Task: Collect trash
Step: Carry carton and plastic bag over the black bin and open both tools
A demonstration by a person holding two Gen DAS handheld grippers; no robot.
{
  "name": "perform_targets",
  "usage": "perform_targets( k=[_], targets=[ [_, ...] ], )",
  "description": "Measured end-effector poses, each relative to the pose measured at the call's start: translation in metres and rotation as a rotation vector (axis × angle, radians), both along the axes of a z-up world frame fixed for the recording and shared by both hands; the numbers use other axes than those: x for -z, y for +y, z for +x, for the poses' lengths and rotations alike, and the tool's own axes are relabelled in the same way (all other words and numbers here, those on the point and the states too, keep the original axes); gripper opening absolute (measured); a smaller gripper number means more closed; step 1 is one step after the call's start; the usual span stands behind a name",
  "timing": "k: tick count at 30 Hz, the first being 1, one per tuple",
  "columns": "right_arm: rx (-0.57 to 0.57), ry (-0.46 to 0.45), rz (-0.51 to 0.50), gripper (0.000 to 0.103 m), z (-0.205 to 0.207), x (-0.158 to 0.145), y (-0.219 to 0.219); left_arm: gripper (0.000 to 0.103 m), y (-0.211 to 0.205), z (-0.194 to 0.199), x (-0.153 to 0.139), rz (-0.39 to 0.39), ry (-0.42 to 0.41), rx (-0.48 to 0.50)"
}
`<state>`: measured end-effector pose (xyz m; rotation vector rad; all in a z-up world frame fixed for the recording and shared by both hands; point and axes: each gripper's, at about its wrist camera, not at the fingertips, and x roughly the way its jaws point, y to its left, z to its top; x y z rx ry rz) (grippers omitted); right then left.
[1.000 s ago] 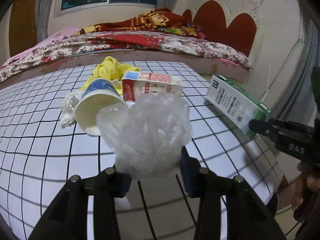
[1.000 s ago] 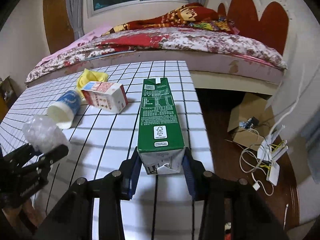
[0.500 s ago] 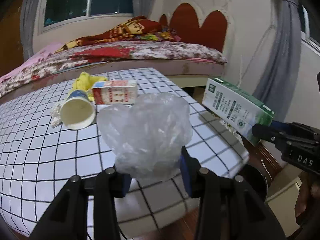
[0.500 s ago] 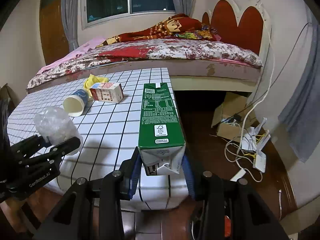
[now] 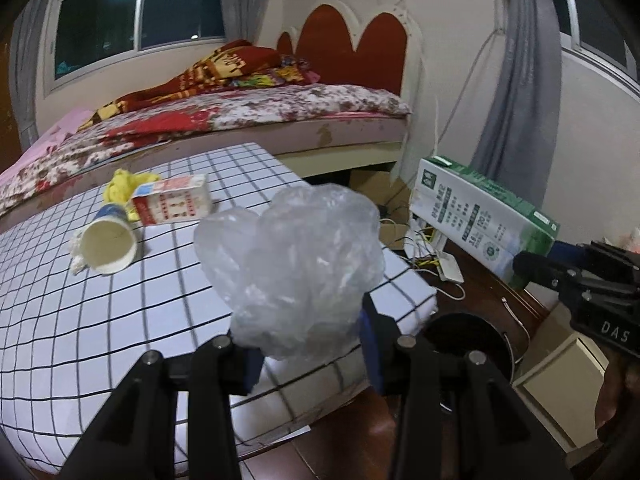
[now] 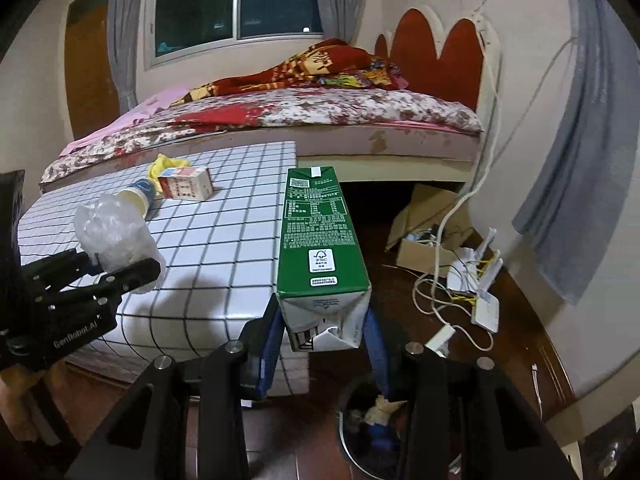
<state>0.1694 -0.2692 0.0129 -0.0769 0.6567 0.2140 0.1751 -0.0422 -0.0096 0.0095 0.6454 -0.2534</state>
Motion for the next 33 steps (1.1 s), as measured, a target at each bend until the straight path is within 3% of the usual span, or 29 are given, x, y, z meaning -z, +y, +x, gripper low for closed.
perform_targets(
  k=[18, 33],
  targets=[
    [0.154, 0.034, 0.004, 0.041, -0.03, 0.019, -0.09, 0.042, -0.099, -0.005, 0.009, 0.019, 0.028, 0.191],
    [0.231, 0.076, 0.003, 0.041, -0.043, 0.037, -0.13, 0.042, -0.154, -0.012, 0.032, 0.037, 0.086, 0.306]
  ],
)
